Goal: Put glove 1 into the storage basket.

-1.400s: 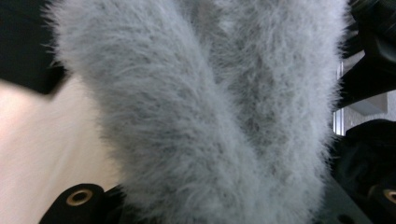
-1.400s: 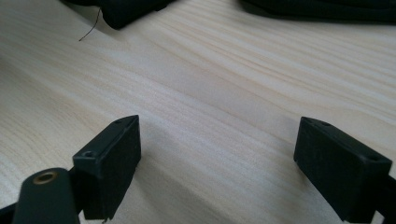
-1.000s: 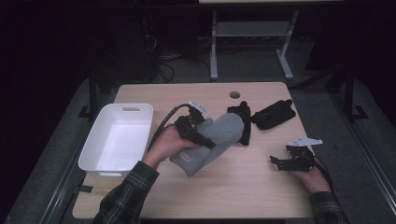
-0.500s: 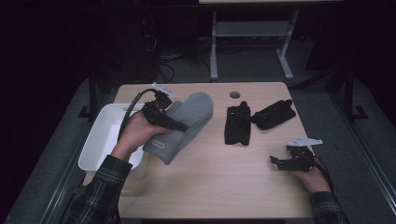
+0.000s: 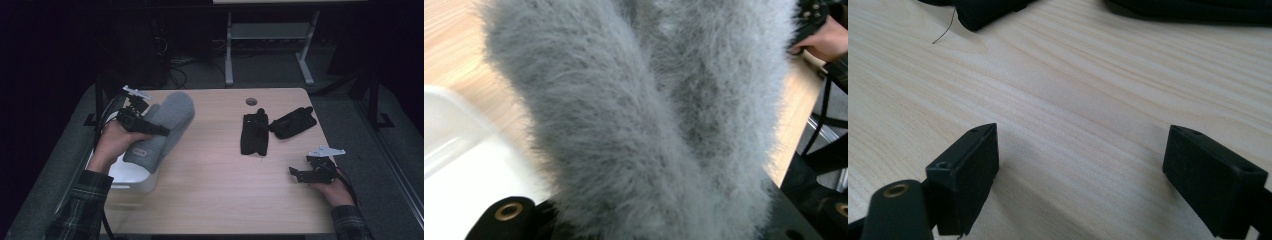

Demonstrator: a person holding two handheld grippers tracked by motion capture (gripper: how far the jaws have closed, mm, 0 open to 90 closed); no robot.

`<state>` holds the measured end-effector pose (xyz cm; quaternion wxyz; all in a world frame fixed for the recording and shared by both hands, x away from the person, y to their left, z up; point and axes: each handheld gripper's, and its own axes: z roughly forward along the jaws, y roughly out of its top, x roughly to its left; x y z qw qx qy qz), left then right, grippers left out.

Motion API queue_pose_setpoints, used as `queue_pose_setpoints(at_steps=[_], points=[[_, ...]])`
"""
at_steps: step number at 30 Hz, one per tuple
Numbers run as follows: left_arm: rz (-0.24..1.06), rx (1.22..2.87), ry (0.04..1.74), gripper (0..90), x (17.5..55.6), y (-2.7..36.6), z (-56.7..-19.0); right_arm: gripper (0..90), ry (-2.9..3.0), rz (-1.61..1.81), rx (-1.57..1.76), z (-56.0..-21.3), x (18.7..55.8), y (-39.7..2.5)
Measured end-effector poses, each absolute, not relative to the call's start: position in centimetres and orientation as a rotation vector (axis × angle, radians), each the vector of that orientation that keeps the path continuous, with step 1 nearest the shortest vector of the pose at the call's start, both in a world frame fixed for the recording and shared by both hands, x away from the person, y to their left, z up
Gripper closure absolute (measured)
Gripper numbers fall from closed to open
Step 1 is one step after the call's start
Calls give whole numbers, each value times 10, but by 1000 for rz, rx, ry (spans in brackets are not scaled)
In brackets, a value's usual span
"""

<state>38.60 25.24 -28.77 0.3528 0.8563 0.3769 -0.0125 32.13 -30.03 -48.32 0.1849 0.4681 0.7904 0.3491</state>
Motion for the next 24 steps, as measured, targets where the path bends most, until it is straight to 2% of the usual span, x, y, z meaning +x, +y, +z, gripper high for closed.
queue_pose_setpoints(at_steps=[11, 24], points=[[-9, 2125, 1176, 663, 385, 324, -306, 145, 2227, 982, 1317, -483, 321, -300], [-90, 2117, 1333, 657, 403, 346, -365, 145, 2225, 981, 1320, -483, 321, -300]])
